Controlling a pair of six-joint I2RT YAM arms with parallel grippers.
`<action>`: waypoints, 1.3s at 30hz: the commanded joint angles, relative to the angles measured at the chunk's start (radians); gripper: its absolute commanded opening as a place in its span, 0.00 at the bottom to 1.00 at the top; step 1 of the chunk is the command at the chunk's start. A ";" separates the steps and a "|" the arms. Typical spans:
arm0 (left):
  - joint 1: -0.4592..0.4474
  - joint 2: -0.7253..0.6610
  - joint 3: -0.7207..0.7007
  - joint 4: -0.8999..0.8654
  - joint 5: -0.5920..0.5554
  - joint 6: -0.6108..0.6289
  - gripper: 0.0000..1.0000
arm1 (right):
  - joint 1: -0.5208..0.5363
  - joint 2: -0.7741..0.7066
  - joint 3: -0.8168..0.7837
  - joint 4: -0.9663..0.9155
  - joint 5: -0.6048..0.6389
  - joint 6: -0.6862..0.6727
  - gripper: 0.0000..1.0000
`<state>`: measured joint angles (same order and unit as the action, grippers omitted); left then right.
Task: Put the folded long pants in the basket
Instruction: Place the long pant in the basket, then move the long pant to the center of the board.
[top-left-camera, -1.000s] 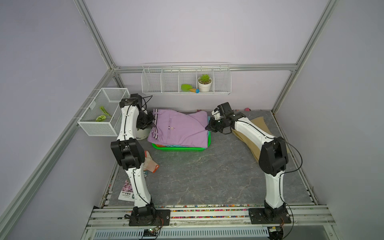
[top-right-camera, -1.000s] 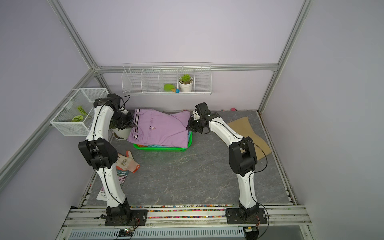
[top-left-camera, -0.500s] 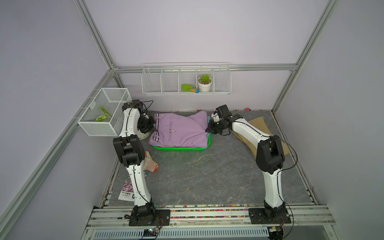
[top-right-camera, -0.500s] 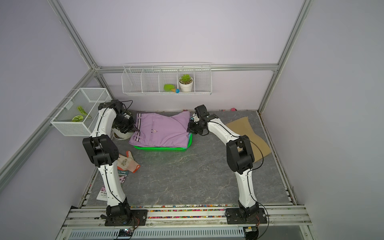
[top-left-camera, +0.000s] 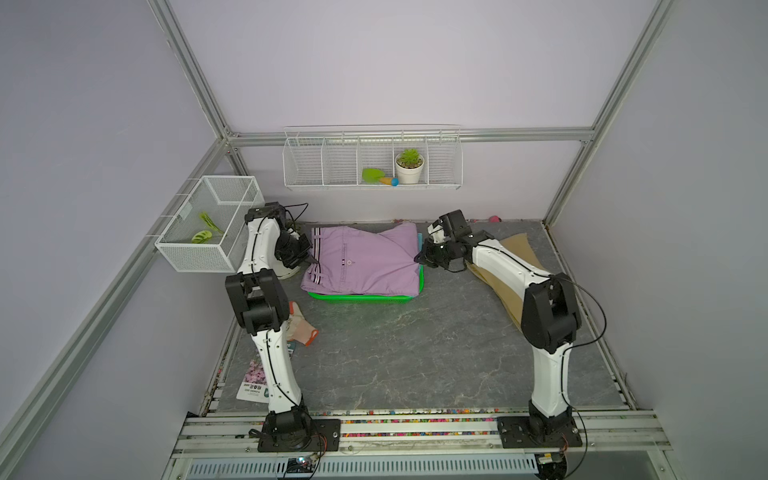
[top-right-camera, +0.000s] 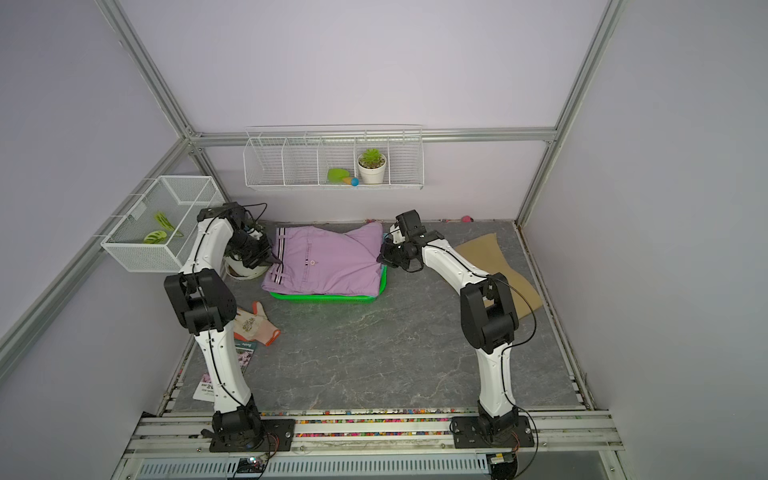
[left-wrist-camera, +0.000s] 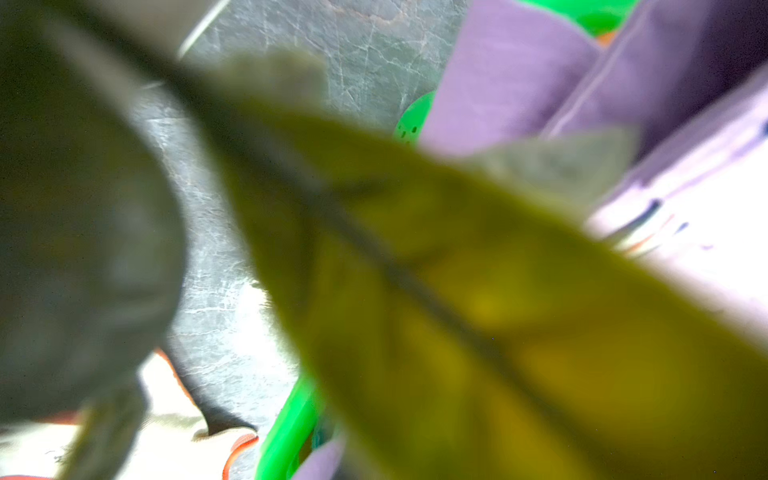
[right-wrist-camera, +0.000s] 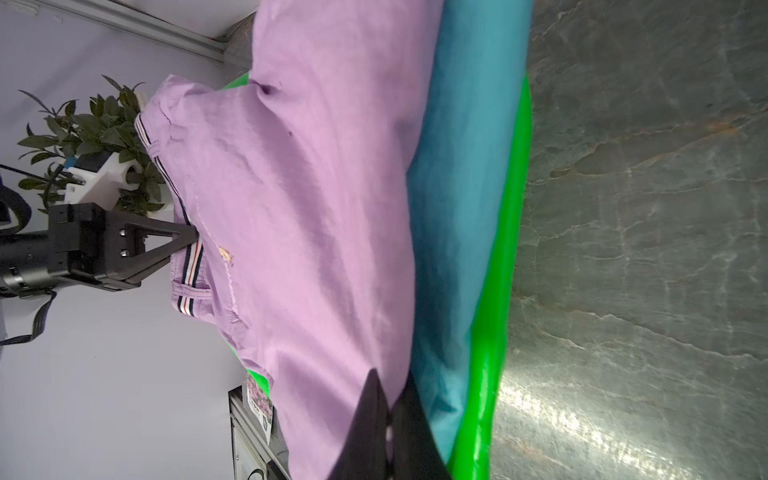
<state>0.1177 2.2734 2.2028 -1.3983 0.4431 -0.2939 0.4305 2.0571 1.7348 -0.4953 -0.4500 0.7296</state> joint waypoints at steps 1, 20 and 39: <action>0.021 -0.025 -0.023 0.015 -0.067 -0.014 0.13 | -0.038 0.000 -0.032 -0.016 0.046 0.010 0.03; -0.067 -0.868 -0.660 0.486 0.026 -0.101 0.75 | -0.425 -0.286 -0.319 -0.259 0.433 -0.204 0.53; -0.732 -1.054 -1.201 0.735 0.052 -0.264 0.74 | -0.469 -0.218 -0.629 -0.183 0.285 -0.261 0.46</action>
<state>-0.6067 1.2091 0.9939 -0.6979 0.5053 -0.5415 -0.1139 1.8107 1.1645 -0.6746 -0.0322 0.4847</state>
